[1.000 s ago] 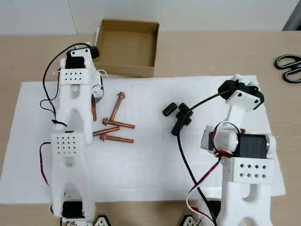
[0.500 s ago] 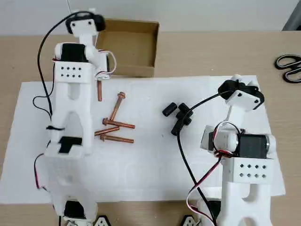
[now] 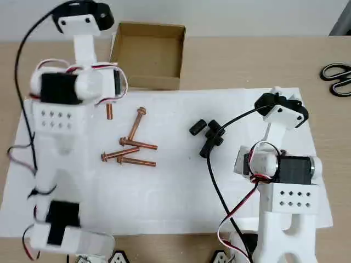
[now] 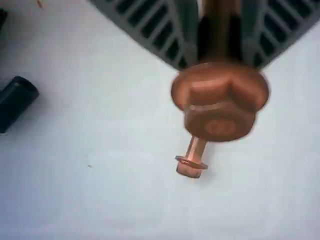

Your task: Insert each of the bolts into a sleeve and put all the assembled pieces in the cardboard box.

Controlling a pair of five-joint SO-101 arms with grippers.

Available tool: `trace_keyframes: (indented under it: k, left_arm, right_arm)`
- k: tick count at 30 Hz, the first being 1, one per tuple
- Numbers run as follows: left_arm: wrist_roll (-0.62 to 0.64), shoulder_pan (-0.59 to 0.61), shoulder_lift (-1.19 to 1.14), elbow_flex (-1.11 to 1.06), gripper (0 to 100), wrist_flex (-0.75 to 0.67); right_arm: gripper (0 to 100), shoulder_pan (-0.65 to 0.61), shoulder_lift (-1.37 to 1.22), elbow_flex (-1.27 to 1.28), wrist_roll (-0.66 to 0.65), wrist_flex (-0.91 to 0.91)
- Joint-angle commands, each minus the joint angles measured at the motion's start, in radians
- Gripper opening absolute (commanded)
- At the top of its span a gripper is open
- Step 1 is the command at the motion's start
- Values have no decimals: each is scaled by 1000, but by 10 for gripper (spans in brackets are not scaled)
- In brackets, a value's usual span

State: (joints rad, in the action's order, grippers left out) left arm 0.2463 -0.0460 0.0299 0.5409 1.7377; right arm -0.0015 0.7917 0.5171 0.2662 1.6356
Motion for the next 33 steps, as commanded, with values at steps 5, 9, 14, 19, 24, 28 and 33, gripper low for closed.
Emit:
trace_keyframes:
  k: [5, 9, 14, 19, 24, 28, 33]
  left_arm:
    - [-6, 0, 288, -147, 5, 17]
    - [-3, 3, 427, -251, 5, 17]
    - [-3, 3, 611, -383, 5, 15]
    - [-2, 3, 796, -483, 5, 14]
    - [-2, 3, 961, -595, 5, 14]
    - [-2, 3, 1080, -700, 5, -18]
    - [-2, 3, 1274, -869, 5, -158]
  right_arm:
    - [2, -31, 165, -6, -9, 5]
    - [2, -85, 255, -5, -9, 31]
    - [2, -91, 335, -5, -9, 48]
    - [2, -93, 384, -5, -8, 50]
    - [2, -93, 410, -5, -8, 5]
    - [2, -94, 412, -3, -8, -27]
    - [2, -131, 412, -3, -8, -30]
